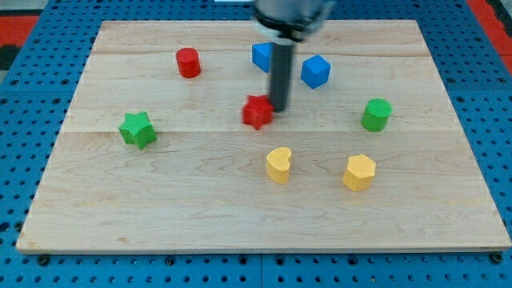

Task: Push the green star into the red star

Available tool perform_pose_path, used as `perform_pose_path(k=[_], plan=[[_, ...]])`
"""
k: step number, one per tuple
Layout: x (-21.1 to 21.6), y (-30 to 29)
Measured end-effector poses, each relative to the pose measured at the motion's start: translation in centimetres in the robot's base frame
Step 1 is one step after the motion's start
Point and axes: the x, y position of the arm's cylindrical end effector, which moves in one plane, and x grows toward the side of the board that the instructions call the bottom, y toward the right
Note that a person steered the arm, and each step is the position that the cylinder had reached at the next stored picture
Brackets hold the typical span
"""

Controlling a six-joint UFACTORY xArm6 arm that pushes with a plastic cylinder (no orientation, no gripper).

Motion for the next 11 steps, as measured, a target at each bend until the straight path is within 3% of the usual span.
perform_pose_path(k=[1,2,3,4,5,6,7,8,10,11], plan=[[-4.3,-5.4],[-5.9,-12.2],[-3.3,-20.2],[3.9,-20.9],[9.0,-16.8],[9.0,-8.4],[8.6,-17.0],[6.7,-20.1],[6.2,-7.2],[6.8,-3.6]])
